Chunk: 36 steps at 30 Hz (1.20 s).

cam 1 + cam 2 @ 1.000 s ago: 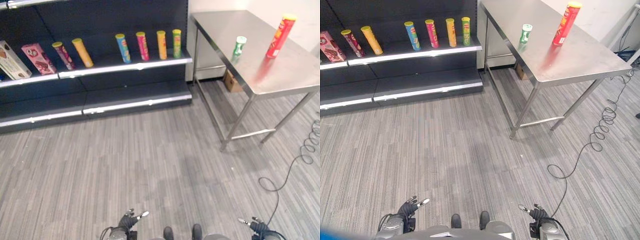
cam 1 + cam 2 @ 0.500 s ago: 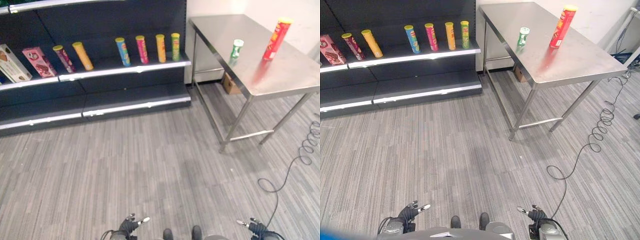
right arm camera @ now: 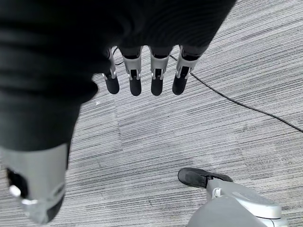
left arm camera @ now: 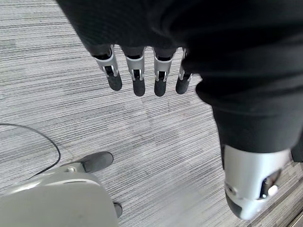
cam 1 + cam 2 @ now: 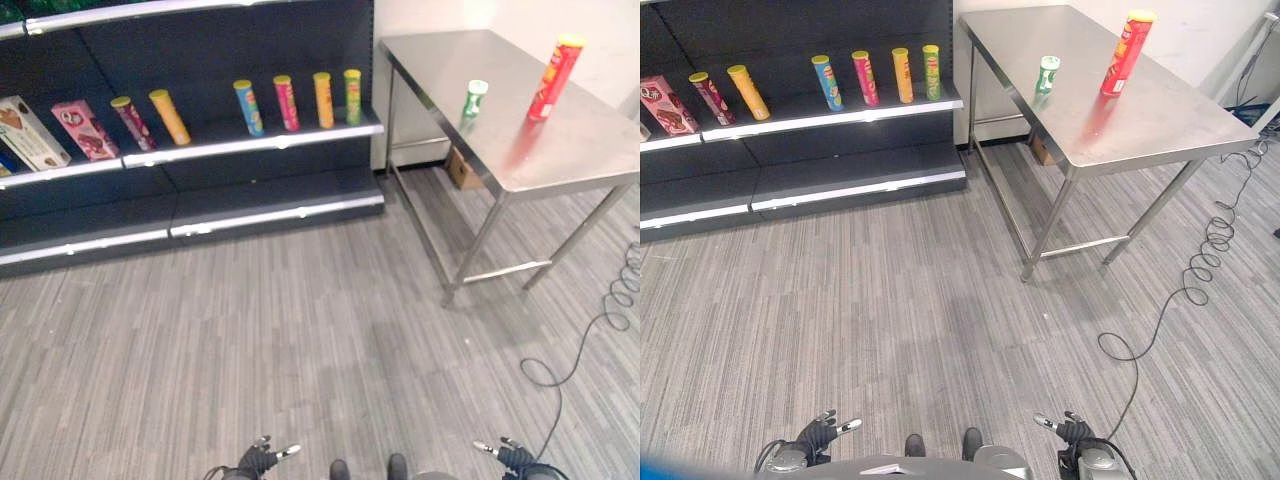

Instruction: Put the goods on the table back onto the shelves and tidy them up.

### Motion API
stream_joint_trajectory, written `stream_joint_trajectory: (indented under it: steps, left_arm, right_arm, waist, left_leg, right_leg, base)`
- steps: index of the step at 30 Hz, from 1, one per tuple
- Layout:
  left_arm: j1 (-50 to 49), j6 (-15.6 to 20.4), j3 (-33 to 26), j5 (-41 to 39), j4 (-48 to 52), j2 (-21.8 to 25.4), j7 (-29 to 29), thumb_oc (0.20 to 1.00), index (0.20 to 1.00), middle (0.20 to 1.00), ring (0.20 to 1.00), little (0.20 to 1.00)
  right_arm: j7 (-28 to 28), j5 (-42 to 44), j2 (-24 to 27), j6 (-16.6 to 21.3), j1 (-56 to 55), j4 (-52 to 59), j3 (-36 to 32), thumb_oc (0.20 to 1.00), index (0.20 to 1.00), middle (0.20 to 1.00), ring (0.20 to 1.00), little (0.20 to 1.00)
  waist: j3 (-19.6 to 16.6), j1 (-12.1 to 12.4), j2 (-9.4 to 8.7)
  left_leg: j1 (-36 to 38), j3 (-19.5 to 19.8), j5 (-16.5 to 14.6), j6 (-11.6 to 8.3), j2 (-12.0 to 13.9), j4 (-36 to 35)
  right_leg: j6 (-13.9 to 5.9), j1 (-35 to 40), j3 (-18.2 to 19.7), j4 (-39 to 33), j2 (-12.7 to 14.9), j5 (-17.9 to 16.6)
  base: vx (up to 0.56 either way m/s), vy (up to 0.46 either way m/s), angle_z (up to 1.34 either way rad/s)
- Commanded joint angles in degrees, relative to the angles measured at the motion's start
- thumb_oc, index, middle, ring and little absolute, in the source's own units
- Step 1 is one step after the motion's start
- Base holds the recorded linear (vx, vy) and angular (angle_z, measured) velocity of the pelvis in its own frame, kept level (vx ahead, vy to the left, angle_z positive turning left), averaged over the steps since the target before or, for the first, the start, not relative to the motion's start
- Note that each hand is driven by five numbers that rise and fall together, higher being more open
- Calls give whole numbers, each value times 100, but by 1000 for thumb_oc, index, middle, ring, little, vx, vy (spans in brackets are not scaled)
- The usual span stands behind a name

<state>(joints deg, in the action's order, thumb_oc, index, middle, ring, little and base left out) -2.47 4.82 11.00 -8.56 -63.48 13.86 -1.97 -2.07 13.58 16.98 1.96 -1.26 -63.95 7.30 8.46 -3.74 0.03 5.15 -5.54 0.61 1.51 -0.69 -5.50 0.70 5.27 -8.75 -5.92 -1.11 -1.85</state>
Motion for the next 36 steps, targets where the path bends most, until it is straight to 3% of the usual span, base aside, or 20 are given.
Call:
stream_joint_trajectory:
  steps: [1,4,9,11,12,13,14,16,19,23,24,26,30,31,32,34,36]
  left_arm:
    - [457,91,90,144,-222,182,-33,1000,1000,1000,1000,1000]
    - [476,78,43,50,-203,185,-64,1000,1000,1000,1000,1000]
    - [472,82,11,-109,-186,163,-47,1000,1000,1000,1000,1000]
    - [438,78,-2,-149,-126,163,-38,1000,1000,1000,1000,1000]
    - [437,77,-2,-149,-125,163,-38,1000,1000,1000,1000,1000]
    - [404,70,-9,-220,-49,174,-32,1000,1000,1000,1000,1000]
    - [405,69,-9,-221,-49,174,-32,1000,1000,1000,1000,1000]
    - [372,77,-57,-435,-9,136,-54,1000,1000,1000,1000,1000]
    - [340,79,-141,-642,-36,65,-58,1000,1000,1000,1000,1000]
    - [295,104,-147,-646,-15,60,-81,1000,1000,1000,1000,1000]
    - [303,109,-156,-633,-41,58,-99,1000,1000,1000,1000,1000]
    - [242,108,-248,-576,-127,46,-101,1000,1000,1000,1000,1000]
    - [165,73,-384,-452,-293,98,-113,1000,1000,1000,1000,1000]
    - [218,52,-387,-375,-296,224,-129,1000,1000,1000,1000,1000]
    - [217,51,-387,-375,-295,226,-128,1000,1000,1000,1000,1000]
    - [260,58,-348,-320,-238,301,-113,1000,1000,1000,1000,1000]
    - [344,42,-302,-285,-212,361,-114,1000,1000,1000,1000,1000]
  right_arm:
    - [8,27,231,119,246,-71,138,1000,1000,1000,1000,1000]
    - [21,8,221,114,242,-60,196,1000,1000,1000,1000,1000]
    - [24,78,229,140,242,-24,221,1000,1000,1000,1000,1000]
    - [21,101,256,141,227,-5,220,1000,1000,1000,1000,1000]
    - [21,100,256,141,227,-4,220,1000,1000,1000,1000,1000]
    - [27,115,308,143,202,83,232,1000,1000,1000,1000,1000]
    - [27,115,308,143,203,84,232,1000,1000,1000,1000,1000]
    - [5,173,368,126,228,110,223,1000,1000,1000,1000,1000]
    - [-7,175,364,110,250,51,202,1000,1000,1000,1000,1000]
    - [-63,88,426,148,312,76,283,1000,1000,1000,1000,1000]
    - [-80,92,437,169,344,58,269,1000,1000,1000,1000,1000]
    - [-80,22,428,166,355,37,268,1000,1000,1000,1000,1000]
    - [-34,-134,303,135,290,-19,225,1000,1000,1000,1000,1000]
    - [-6,-182,240,115,296,-16,212,1000,1000,1000,1000,1000]
    - [-7,-182,239,115,296,-15,212,1000,1000,1000,1000,1000]
    - [15,-178,232,113,303,10,210,1000,1000,1000,1000,1000]
    - [5,-126,229,113,353,29,174,1000,1000,1000,1000,1000]
  waist:
    - [150,-119,-115]
    - [205,-91,-141]
    - [408,-23,-197]
    - [526,26,-206]
    - [524,20,-202]
    - [701,89,-218]
    - [697,74,-209]
    - [885,132,-240]
    - [849,223,-232]
    - [793,470,-110]
    - [780,477,-128]
    - [662,540,-149]
    - [346,663,-160]
    - [154,637,-291]
    - [154,641,-297]
    - [77,615,-363]
    - [64,566,-434]
  left_leg:
    - [172,86,-476,-614,564,212]
    - [45,145,-504,-642,617,396]
    - [-385,253,-670,-782,675,1389]
    - [-691,365,-501,-816,685,2111]
    - [-707,373,-511,-817,689,2133]
    - [-1155,600,-54,-810,678,2985]
    - [-1184,620,-65,-813,683,3016]
    - [-1821,898,241,-738,443,3830]
    - [-2150,780,66,-705,443,3063]
    - [-2547,957,611,-867,593,898]
    - [-2676,827,693,-921,611,590]
    - [-2679,385,815,-943,756,365]
    - [-2493,313,1231,-915,764,530]
    - [-2355,109,1008,-746,660,746]
    - [-2353,102,1005,-745,656,747]
    - [-2158,-7,774,-567,509,717]
    - [-1963,-86,509,-333,278,693]
  right_leg:
    - [-709,192,118,159,494,829]
    - [-671,141,127,193,460,856]
    - [-499,172,109,281,352,1006]
    - [-400,254,115,319,310,1050]
    - [-399,251,109,320,305,1050]
    - [-276,334,117,391,275,1092]
    - [-274,326,103,394,265,1093]
    - [-178,373,121,492,257,1178]
    - [-244,505,148,431,261,1313]
    - [-322,977,348,273,152,1685]
    - [-333,1114,431,236,150,1765]
    - [-406,1333,611,186,207,1865]
    - [-608,1449,774,381,467,1926]
    - [-872,1221,765,969,795,1593]
    - [-874,1219,768,973,801,1598]
    - [-1029,999,767,1488,960,1122]
    - [-1213,692,817,2251,1143,340]
  base:
    - [-5,-40,1]
    - [-35,-116,0]
    - [-18,-112,5]
    - [20,-109,11]
    - [10,-113,15]
    - [-4,-77,8]
    - [0,-111,6]
    - [56,-86,3]
    - [229,-8,5]
    - [391,69,9]
    - [454,100,7]
    - [487,176,-26]
    - [551,278,-100]
    - [560,292,-65]
    - [557,319,-60]
    - [277,191,-38]
    - [267,218,1]
